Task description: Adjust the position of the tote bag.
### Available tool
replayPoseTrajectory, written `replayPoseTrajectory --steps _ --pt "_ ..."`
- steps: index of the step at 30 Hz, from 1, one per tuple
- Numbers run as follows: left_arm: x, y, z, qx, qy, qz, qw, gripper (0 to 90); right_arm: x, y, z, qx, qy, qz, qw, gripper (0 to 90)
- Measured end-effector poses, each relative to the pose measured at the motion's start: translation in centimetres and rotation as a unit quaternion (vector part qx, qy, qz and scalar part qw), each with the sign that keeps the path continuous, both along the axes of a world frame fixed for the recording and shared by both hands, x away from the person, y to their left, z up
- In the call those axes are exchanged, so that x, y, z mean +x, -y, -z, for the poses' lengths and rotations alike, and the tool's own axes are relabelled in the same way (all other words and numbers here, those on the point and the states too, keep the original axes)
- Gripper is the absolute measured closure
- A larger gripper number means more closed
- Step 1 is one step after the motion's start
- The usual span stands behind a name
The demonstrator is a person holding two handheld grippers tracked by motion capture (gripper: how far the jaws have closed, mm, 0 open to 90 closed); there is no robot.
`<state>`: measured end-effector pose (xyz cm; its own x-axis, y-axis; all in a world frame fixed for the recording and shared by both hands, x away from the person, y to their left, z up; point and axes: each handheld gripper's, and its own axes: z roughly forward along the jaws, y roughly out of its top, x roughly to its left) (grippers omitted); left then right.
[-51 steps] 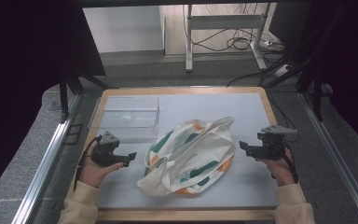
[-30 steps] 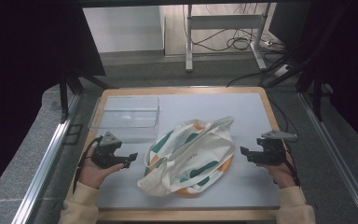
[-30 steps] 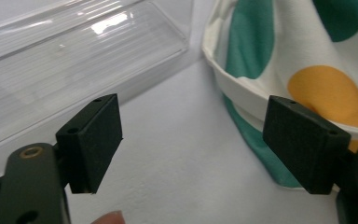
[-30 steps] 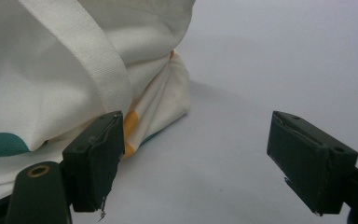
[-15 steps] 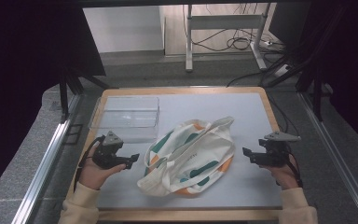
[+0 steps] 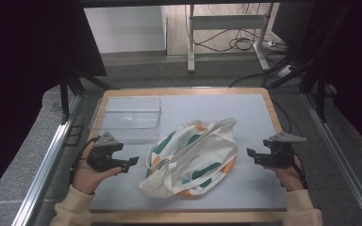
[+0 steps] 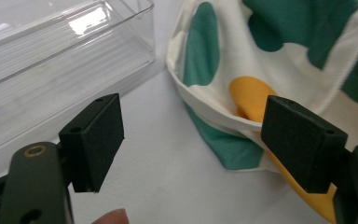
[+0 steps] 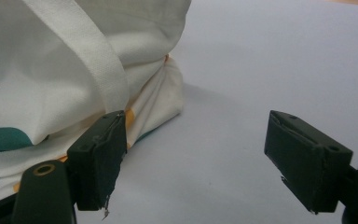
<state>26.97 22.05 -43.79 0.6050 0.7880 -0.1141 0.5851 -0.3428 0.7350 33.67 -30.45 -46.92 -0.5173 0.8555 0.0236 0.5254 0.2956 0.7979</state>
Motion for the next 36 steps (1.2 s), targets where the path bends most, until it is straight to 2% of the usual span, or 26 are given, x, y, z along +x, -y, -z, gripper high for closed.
replayPoseTrajectory --steps 1,6,11,17,19,27,36 --pt "-0.1 0.0 -0.1 -0.006 -0.001 0.003 1.0000 21.4 0.0 0.0 0.0 0.000 0.001 -0.003 1.0000 21.0" --pt "-0.4 0.2 -0.4 -0.004 0.002 0.009 1.0000 21.6 -0.1 -0.3 -0.1 -0.002 0.003 -0.019 0.9998 20.8" --pt "-0.6 0.9 -1.2 0.007 0.006 0.023 0.9997 21.8 -0.1 -0.4 0.0 -0.007 0.000 -0.020 0.9998 20.7" --pt "-1.0 2.2 -1.9 0.012 0.007 0.044 0.9989 22.1 -0.1 -0.3 -0.1 -0.008 0.001 -0.014 0.9999 20.7" --pt "-1.4 3.1 -2.2 0.014 0.007 0.063 0.9979 22.0 -0.2 -0.4 -0.1 -0.010 0.002 -0.016 0.9998 20.7" --pt "-1.3 4.0 -2.2 0.019 0.004 0.073 0.9971 22.4 -0.2 -0.3 -0.1 -0.016 0.002 -0.015 0.9998 20.7" --pt "-2.5 5.1 -1.9 0.025 -0.008 0.098 0.9948 24.4 -0.3 -0.3 -0.1 -0.021 0.002 -0.012 0.9997 20.7"
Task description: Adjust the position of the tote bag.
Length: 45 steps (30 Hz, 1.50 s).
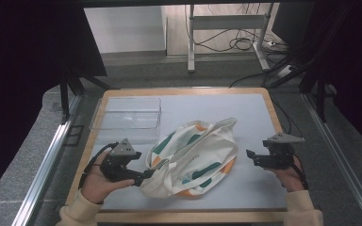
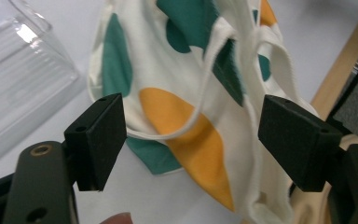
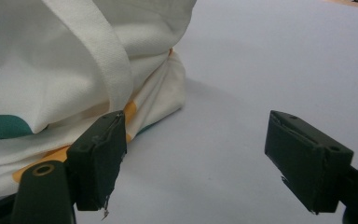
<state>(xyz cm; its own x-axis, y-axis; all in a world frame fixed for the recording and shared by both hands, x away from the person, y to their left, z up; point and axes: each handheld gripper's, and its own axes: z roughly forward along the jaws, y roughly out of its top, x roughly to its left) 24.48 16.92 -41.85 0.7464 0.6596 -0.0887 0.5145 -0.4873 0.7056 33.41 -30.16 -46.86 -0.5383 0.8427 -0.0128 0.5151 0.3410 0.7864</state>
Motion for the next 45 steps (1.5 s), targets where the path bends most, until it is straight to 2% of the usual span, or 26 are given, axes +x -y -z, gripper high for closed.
replayPoseTrajectory --steps 8,9,11,12,14,16,20,23,33,41,42,45 --pt "-0.9 0.5 -0.1 -0.003 -0.006 0.021 0.9997 28.1 0.0 -0.1 0.2 -0.010 -0.003 0.001 0.9999 20.7" --pt "-1.0 0.7 0.1 -0.001 -0.011 0.025 0.9996 28.9 0.0 -0.1 0.2 -0.009 -0.003 0.002 0.9999 20.7" --pt "-1.2 1.4 0.9 0.018 -0.025 0.038 0.9988 31.7 0.0 -0.1 0.2 -0.010 -0.002 0.003 0.9999 20.7" --pt "-1.2 1.4 0.9 0.018 -0.025 0.038 0.9988 35.0 0.0 -0.1 0.2 -0.010 -0.002 0.003 0.9999 20.7" --pt "-1.0 1.9 1.8 0.026 -0.048 0.044 0.9975 43.0 0.0 -0.1 0.2 -0.012 -0.003 0.004 0.9999 20.7" --pt "-0.9 2.1 2.3 0.026 -0.061 0.052 0.9965 51.7 0.0 -0.1 0.1 -0.012 -0.002 0.005 0.9999 20.7" --pt "-0.5 2.2 2.5 0.026 -0.072 0.066 0.9949 73.1 0.0 -0.1 0.1 -0.015 -0.001 0.007 0.9999 20.7" --pt "-0.1 2.1 2.6 0.027 -0.082 0.072 0.9936 81.6 0.0 0.0 0.1 -0.020 0.000 0.009 0.9998 20.7" --pt "0.4 1.9 2.8 0.028 -0.084 0.084 0.9925 84.5 -0.3 0.1 -0.3 -0.019 0.006 0.009 0.9998 20.7" --pt "0.4 1.7 3.0 0.022 -0.082 0.080 0.9931 84.5 -0.4 0.3 -0.8 -0.017 0.018 0.007 0.9997 20.7" --pt "0.3 1.6 2.9 0.023 -0.080 0.077 0.9935 84.5 -0.4 0.3 -1.2 -0.002 0.022 -0.001 0.9997 20.8" --pt "0.2 1.8 3.0 0.025 -0.079 0.077 0.9935 84.5 -0.3 0.1 -1.8 0.002 0.032 -0.006 0.9995 22.6"
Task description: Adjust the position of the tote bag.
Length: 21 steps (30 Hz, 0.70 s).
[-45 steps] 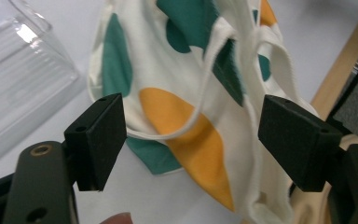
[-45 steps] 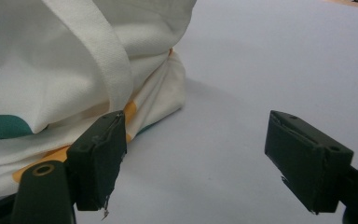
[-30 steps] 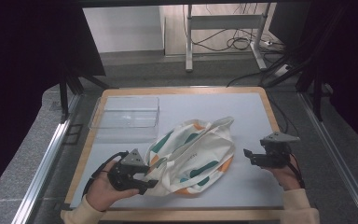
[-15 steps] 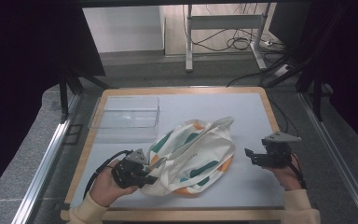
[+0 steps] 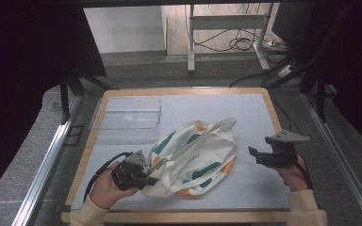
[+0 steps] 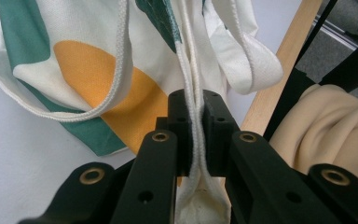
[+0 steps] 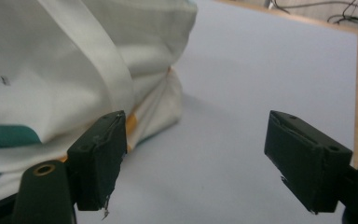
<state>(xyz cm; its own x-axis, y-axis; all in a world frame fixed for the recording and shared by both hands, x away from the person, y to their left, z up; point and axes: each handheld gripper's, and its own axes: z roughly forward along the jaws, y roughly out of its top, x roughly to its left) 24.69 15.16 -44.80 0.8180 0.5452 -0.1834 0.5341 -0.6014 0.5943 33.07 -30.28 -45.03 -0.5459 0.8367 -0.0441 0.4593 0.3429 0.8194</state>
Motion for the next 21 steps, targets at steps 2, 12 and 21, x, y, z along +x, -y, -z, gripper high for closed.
replayPoseTrajectory --steps 2,12,21 --pt "0.0 0.0 0.1 0.001 0.001 0.000 1.0000 84.5 0.3 -0.7 -0.9 -0.012 0.012 -0.015 0.9997 24.1" --pt "0.2 -0.4 0.2 -0.002 -0.002 0.000 1.0000 84.4 4.0 -1.2 -2.1 -0.046 -0.006 -0.065 0.9968 23.9" --pt "0.1 -0.3 0.2 -0.003 0.000 -0.001 1.0000 84.4 6.3 -1.5 -2.5 -0.072 -0.017 -0.081 0.9939 20.5"
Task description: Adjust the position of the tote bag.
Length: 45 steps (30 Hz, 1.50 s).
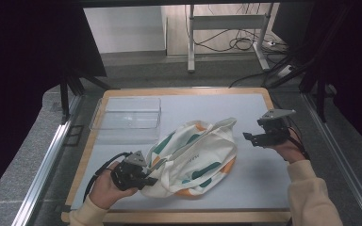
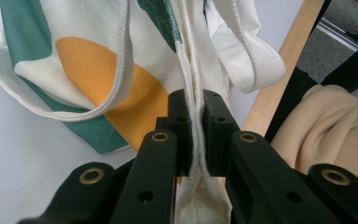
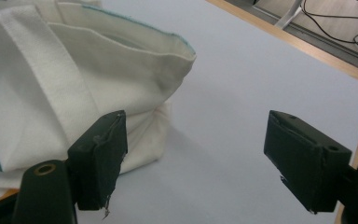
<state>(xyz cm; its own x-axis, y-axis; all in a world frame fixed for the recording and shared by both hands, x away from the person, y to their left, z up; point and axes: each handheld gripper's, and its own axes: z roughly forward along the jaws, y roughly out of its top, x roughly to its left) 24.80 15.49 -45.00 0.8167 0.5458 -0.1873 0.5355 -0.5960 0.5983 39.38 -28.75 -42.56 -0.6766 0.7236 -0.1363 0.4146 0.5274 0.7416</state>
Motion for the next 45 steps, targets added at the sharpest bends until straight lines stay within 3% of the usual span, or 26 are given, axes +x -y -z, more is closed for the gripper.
replayPoseTrajectory --steps 4,9,15,20,22,28,30,31,32,34,35,37,40,45 --pt "0.0 0.0 0.0 -0.001 0.000 -0.001 1.0000 84.4 1.0 -0.4 -0.1 -0.003 -0.004 -0.009 1.0000 18.7" --pt "0.1 -0.1 0.0 -0.005 -0.004 0.000 1.0000 84.3 2.5 -1.9 -0.3 -0.030 -0.002 -0.040 0.9988 16.1" --pt "0.1 -0.2 0.0 -0.005 -0.002 -0.001 1.0000 84.3 4.4 -3.6 0.2 -0.038 -0.018 -0.067 0.9969 14.1" --pt "0.2 -0.3 0.1 -0.007 -0.003 -0.001 1.0000 84.2 5.1 -5.1 0.4 -0.071 -0.022 -0.085 0.9937 12.9" --pt "0.2 -0.3 0.1 -0.006 -0.003 -0.002 1.0000 84.0 5.3 -5.6 0.6 -0.066 -0.023 -0.090 0.9934 12.5" --pt "0.2 -0.2 0.0 -0.002 -0.001 -0.002 1.0000 84.0 6.3 -7.3 0.8 -0.087 -0.030 -0.125 0.9880 12.3" --pt "0.2 -0.3 0.0 -0.002 0.000 -0.002 1.0000 84.0 6.5 -8.2 0.8 -0.109 -0.031 -0.138 0.9840 16.5" --pt "0.2 -0.3 0.0 -0.002 0.000 -0.002 1.0000 84.0 6.5 -8.2 0.8 -0.109 -0.031 -0.138 0.9840 16.5" --pt "0.2 -0.3 0.0 -0.003 0.000 -0.002 1.0000 84.0 6.7 -8.7 1.0 -0.123 -0.034 -0.152 0.9802 22.0" --pt "0.3 -0.4 0.0 -0.005 -0.001 -0.001 1.0000 83.9 6.9 -8.9 1.2 -0.124 -0.042 -0.163 0.9780 31.5" --pt "0.3 -0.4 0.0 -0.005 -0.001 -0.001 1.0000 83.8 6.9 -8.9 1.2 -0.124 -0.042 -0.163 0.9780 31.5" --pt "0.3 -0.5 0.1 -0.007 -0.001 -0.003 1.0000 83.8 6.8 -9.2 1.7 -0.139 -0.047 -0.175 0.9735 43.2" --pt "0.4 -0.5 0.1 -0.008 -0.001 -0.004 1.0000 83.8 6.8 -9.5 1.8 -0.143 -0.056 -0.189 0.9700 57.6" --pt "0.3 -0.6 0.0 -0.006 0.000 -0.006 1.0000 83.7 6.6 -9.6 1.5 -0.144 -0.058 -0.201 0.9671 68.8"
